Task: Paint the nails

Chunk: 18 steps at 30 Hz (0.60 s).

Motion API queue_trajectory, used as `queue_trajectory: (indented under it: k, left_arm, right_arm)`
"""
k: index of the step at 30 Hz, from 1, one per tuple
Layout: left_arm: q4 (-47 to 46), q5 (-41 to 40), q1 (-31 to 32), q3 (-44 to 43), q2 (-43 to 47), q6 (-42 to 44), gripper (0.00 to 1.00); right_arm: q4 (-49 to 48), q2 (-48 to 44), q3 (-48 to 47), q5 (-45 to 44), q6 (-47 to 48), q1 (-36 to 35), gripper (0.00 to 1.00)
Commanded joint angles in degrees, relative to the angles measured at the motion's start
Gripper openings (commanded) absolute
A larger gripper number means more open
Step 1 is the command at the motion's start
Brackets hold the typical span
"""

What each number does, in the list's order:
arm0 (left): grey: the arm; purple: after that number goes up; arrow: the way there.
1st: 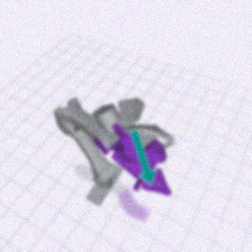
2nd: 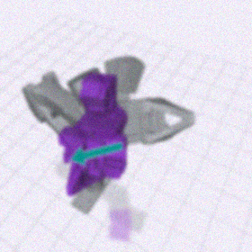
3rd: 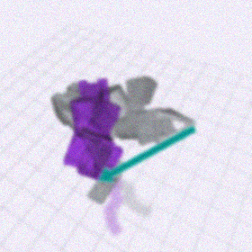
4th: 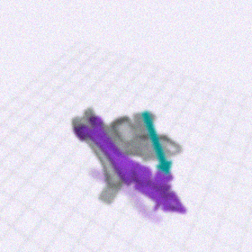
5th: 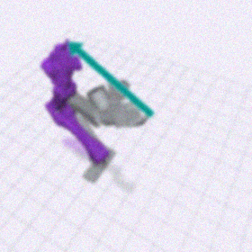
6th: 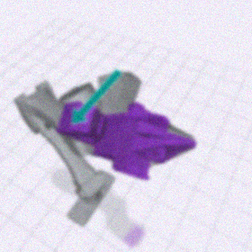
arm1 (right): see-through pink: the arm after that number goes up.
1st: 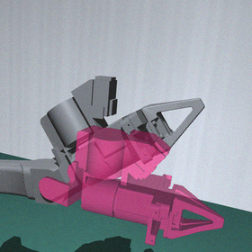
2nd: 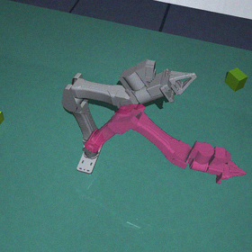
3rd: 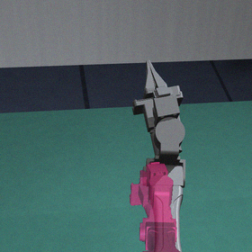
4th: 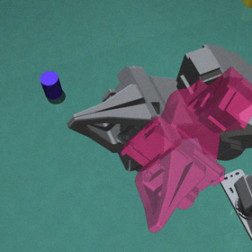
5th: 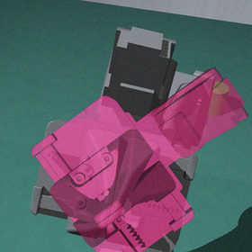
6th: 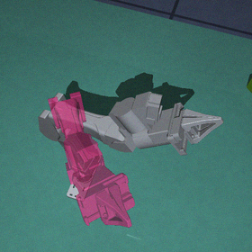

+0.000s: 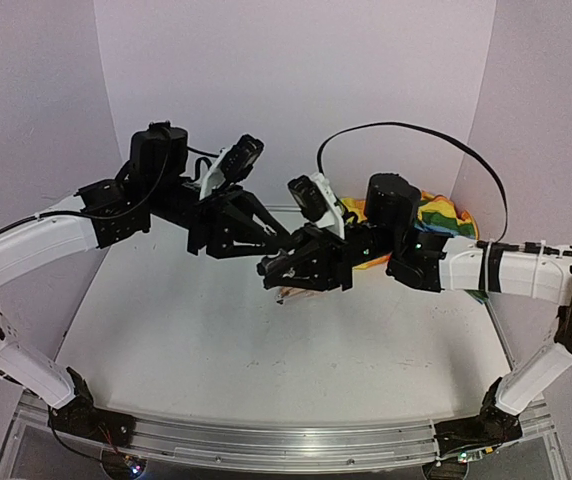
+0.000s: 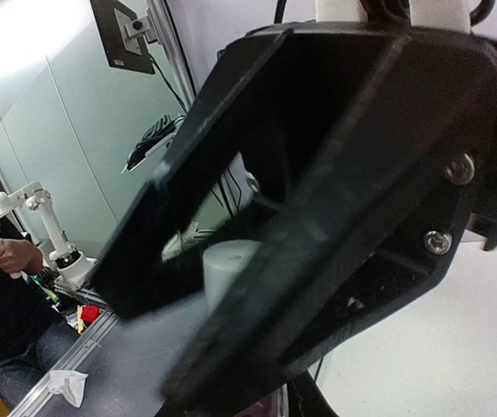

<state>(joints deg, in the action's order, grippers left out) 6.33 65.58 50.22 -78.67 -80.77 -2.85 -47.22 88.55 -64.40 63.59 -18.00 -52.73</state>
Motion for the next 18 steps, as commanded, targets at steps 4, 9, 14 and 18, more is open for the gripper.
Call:
queue_trajectory:
  k: [4, 9, 14, 18]
  left_arm:
    - [7.9, -17.8, -2.9, 2.7, 6.9, -5.4, 0.77]
    - [9.8, -40.2, -2.8, 3.9, 10.7, -12.1, 0.88]
    - [9.2, -47.0, -2.9, 3.1, 10.4, -18.6, 0.8]
    - [8.5, -46.8, -2.8, 1.9, 8.0, -18.7, 0.67]
  right_arm:
    - [8.6, -7.4, 0.0, -22.0, 12.4, 4.2, 0.0]
    - [11.4, -6.6, -0.3, -41.2, 14.4, 2.8, 0.0]
    - [11.7, -4.4, -2.1, -52.9, 16.1, -0.7, 0.0]
    - [11.8, -1.6, -4.5, -54.6, 17.3, -2.7, 0.0]
